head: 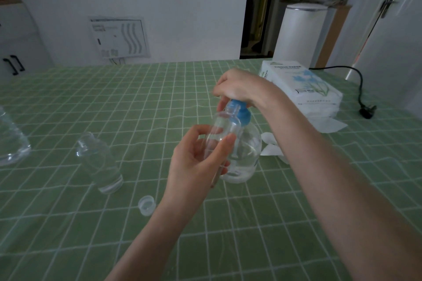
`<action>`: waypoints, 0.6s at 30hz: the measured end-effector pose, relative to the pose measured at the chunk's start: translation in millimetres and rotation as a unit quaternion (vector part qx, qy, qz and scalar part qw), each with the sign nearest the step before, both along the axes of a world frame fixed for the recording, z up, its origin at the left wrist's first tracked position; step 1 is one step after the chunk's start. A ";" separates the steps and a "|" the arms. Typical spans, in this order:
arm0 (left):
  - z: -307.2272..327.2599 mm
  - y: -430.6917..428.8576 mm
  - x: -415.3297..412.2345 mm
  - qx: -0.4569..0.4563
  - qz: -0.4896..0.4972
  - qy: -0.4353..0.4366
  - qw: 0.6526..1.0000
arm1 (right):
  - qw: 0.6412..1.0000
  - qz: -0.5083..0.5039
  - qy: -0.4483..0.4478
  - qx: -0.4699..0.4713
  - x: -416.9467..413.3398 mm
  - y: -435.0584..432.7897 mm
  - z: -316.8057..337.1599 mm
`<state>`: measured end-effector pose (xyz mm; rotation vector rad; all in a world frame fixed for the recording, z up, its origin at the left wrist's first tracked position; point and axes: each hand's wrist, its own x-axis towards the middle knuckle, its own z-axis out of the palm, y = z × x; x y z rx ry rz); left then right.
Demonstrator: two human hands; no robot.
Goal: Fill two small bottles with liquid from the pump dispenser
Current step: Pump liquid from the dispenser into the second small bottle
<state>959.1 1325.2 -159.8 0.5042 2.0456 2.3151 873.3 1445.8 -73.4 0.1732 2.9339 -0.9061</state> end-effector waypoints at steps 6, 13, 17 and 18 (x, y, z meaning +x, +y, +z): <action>-4.8 -0.8 -0.4 -0.015 0.007 0.000 1.000 | 1.000 -0.003 -0.010 0.001 1.2 0.7 -7.3; -2.3 -1.3 -0.8 -0.011 0.005 0.000 1.000 | 1.000 -0.007 -0.001 0.005 0.8 2.1 -0.5; -0.5 -0.3 0.1 -0.009 0.003 0.000 1.000 | 1.000 -0.006 0.003 0.016 1.0 1.7 3.6; -0.4 0.2 0.1 -0.009 0.003 0.000 1.000 | 1.000 -0.005 0.000 0.020 0.7 0.9 3.3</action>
